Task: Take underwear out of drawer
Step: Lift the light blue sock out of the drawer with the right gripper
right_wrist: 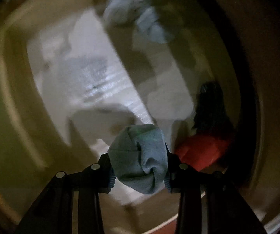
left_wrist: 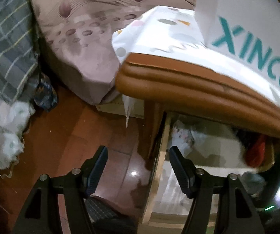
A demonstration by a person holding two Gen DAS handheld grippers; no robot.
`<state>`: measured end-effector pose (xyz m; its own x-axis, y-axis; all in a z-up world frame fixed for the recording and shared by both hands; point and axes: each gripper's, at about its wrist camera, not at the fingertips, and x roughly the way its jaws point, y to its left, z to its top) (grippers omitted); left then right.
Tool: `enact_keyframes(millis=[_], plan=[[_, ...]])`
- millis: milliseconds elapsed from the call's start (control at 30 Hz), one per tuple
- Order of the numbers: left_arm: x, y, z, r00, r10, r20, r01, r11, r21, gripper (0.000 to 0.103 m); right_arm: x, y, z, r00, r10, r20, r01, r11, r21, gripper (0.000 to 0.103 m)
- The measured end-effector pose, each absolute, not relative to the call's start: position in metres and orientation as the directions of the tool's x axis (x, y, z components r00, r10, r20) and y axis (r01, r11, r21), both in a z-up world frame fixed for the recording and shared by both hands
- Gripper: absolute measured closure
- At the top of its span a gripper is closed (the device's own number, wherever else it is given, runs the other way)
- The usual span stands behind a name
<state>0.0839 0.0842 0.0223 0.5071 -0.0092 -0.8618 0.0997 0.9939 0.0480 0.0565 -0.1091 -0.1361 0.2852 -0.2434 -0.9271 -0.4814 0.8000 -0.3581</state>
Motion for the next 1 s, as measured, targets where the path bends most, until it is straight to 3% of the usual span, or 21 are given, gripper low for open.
enact_keyframes(millis=[167, 367, 767, 1000], plan=[[0.076, 0.058, 0.013, 0.520, 0.009, -0.854, 0.205, 0.969, 0.135, 0.036, 0.035, -0.154, -0.103, 0.368, -0.052, -0.929, -0.195, 0.972, -0.132, 0.067], [0.064, 0.026, 0.003, 0.568, 0.046, -0.822, 0.326, 0.904, 0.276, 0.036, 0.006, -0.186, -0.089, 0.502, 0.060, -0.863, 0.039, 0.995, 0.092, 0.067], [0.036, -0.023, -0.033, 0.696, 0.144, -0.703, 0.465, 0.656, 0.594, 0.036, -0.009, -0.208, -0.073, 0.611, 0.120, -0.783, 0.126, 0.961, 0.245, 0.067], [0.029, -0.040, -0.053, 0.777, 0.112, -0.619, 0.522, 0.435, 0.734, 0.036, -0.026, -0.224, -0.057, 0.653, 0.114, -0.749, 0.158, 0.946, 0.282, 0.067]])
